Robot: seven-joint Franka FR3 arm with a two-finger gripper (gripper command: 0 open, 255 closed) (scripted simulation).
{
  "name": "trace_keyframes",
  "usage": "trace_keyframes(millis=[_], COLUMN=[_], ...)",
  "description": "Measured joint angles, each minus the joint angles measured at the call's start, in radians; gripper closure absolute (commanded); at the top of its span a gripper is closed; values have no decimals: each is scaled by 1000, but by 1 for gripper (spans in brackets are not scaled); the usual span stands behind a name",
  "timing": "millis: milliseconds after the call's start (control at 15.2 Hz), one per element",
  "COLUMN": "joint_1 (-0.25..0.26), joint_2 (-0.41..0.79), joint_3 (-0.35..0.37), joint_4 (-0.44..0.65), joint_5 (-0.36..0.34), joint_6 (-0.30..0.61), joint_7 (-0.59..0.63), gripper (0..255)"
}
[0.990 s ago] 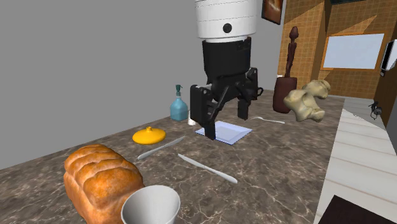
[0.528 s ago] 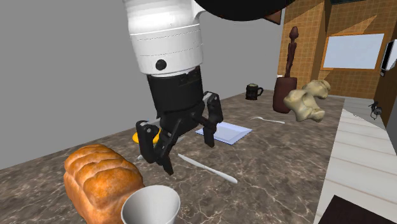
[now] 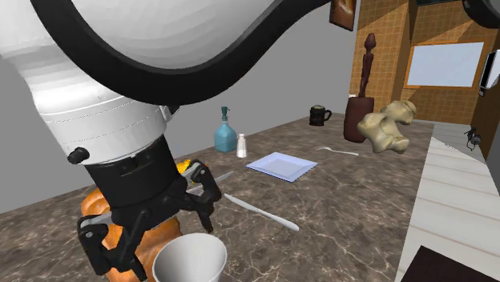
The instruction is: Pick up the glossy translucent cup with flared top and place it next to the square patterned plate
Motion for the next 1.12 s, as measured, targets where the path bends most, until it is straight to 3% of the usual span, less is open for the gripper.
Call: trace_keyframes(millis=[132,264,660,1122], joint_1=[61,77,71,69], joint_2=[98,125,146,147], joint_3=[-15,-22,-33,-35], joint_4=[92,100,48,40], joint_5=[-50,-64,-84,-86], joint_6=[-34,-28,35,44], joint_7=[44,61,78,80], gripper=[0,0,0,0])
